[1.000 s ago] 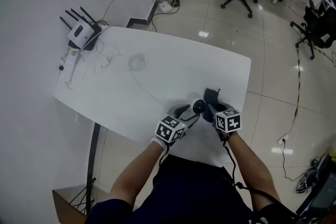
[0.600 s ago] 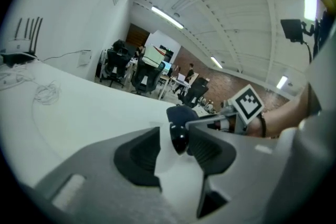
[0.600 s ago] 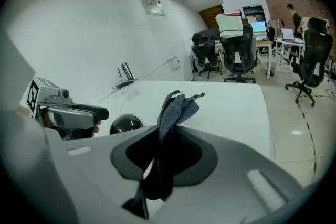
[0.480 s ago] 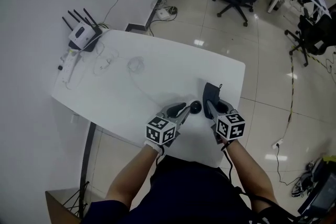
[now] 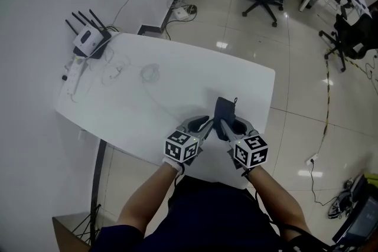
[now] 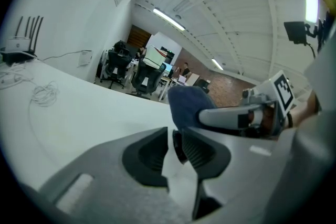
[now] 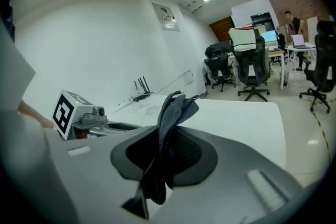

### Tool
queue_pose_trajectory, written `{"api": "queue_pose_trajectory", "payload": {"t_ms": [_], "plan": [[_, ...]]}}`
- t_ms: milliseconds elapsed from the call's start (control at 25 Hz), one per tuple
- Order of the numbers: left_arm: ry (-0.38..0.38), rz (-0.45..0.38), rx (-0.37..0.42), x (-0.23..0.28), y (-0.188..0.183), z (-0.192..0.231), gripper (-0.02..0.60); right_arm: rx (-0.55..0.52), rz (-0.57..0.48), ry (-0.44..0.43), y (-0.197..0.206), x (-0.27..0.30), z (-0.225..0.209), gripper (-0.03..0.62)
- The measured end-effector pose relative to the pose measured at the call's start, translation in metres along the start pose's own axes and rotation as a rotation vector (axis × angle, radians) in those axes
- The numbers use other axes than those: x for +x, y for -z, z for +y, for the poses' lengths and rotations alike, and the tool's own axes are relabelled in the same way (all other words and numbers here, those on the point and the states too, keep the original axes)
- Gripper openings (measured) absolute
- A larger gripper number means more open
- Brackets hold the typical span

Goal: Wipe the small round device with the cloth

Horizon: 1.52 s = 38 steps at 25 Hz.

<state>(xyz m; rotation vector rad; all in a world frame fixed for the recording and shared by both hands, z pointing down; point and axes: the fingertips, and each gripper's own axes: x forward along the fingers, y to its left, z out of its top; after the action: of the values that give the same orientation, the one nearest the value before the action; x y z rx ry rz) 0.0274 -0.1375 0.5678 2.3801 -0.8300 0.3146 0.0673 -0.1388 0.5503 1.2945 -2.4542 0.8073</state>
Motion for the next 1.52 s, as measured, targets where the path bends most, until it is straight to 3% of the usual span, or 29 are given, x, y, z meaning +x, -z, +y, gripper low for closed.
{"api": "queue_pose_trajectory", "payload": {"t_ms": [320,560,640,760,920,1080,1400,1520], "plan": [[0.006,0.024,-0.009,0.006,0.006,0.003,0.083,0.303,-0.036,0.031,0.027,-0.010,-0.046,0.077],[0.012,0.036,-0.012,0.010,0.014,0.000,0.081,0.517,-0.034,0.046,0.075,0.000,-0.066,0.077],[0.012,0.032,-0.018,0.010,0.015,0.001,0.083,0.487,0.039,0.080,0.098,0.006,-0.069,0.077],[0.008,0.029,-0.027,0.009,0.016,0.001,0.083,0.358,0.186,0.145,0.124,0.014,-0.070,0.077],[-0.003,0.038,-0.020,0.010,0.017,0.000,0.083,0.409,0.230,0.173,0.131,0.013,-0.074,0.077],[-0.016,0.051,-0.008,0.008,0.021,-0.002,0.083,0.355,0.170,0.184,0.111,0.000,-0.067,0.078],[-0.035,0.008,-0.009,0.009,0.008,0.004,0.083,0.246,-0.070,0.110,0.007,-0.017,-0.033,0.080],[-0.033,0.008,-0.010,0.008,0.006,0.005,0.083,0.186,-0.085,0.081,-0.009,-0.014,-0.017,0.078]]}}
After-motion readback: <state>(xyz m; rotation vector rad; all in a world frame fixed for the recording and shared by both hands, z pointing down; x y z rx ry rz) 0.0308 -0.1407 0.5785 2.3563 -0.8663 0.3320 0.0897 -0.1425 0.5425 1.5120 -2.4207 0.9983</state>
